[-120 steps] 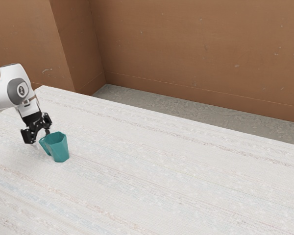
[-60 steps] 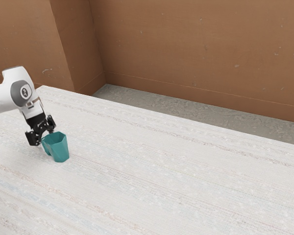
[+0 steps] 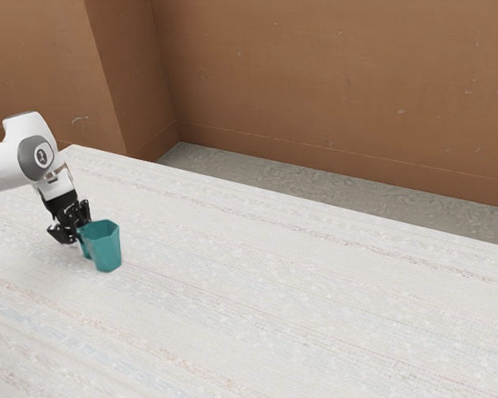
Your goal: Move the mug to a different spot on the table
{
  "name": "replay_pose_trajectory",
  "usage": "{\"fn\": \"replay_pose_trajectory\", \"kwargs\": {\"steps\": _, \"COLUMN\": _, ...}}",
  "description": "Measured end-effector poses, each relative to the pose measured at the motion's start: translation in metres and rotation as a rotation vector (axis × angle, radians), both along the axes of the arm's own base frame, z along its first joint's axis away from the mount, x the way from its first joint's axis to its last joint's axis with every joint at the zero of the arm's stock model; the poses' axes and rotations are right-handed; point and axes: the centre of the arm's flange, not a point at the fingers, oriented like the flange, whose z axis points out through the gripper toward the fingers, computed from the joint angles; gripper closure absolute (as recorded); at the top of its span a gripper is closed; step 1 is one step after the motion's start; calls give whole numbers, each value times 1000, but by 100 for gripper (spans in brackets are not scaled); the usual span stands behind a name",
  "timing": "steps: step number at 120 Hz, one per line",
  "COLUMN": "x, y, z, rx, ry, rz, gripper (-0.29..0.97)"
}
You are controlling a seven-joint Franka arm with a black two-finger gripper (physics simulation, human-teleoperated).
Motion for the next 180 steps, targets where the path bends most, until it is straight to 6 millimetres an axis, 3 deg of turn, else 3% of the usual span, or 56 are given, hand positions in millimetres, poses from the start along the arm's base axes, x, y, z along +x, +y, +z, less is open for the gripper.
{"fn": "replay_pose_trajectory", "kwargs": {"steps": 20, "x": 2, "y": -1, "z": 7, "rx": 8, "ry": -11, "rz": 0, "gripper": 55}}
{"fn": "replay_pose_trajectory", "kwargs": {"steps": 39, "x": 12, "y": -18, "z": 19, "rx": 10, "ry": -36, "rz": -29, "gripper": 57}}
{"fn": "replay_pose_trajectory", "kwargs": {"steps": 56, "x": 16, "y": -29, "z": 45, "rx": 27, "ry": -77, "rz": -39, "gripper": 66}}
{"fn": "replay_pose_trajectory", "kwargs": {"steps": 61, "x": 16, "y": -33, "z": 52, "rx": 30, "ry": -85, "rz": -43, "gripper": 62}}
{"fn": "replay_pose_trajectory", "kwargs": {"steps": 68, "x": 14, "y": -46, "z": 59, "rx": 27, "ry": -91, "rz": -53, "gripper": 62}}
{"fn": "replay_pose_trajectory", "kwargs": {"steps": 104, "x": 16, "y": -115, "z": 50, "rx": -50, "ry": -103, "rz": -99, "gripper": 64}}
{"fn": "replay_pose_trajectory", "kwargs": {"steps": 127, "x": 22, "y": -182, "z": 49, "rx": -110, "ry": -135, "rz": -151, "gripper": 70}}
{"fn": "replay_pose_trajectory", "kwargs": {"steps": 146, "x": 17, "y": -225, "z": 43, "rx": -150, "ry": -152, "rz": -163, "gripper": 75}}
{"fn": "replay_pose_trajectory", "kwargs": {"steps": 180, "x": 19, "y": -263, "z": 30, "rx": -189, "ry": -182, "rz": -160, "gripper": 79}}
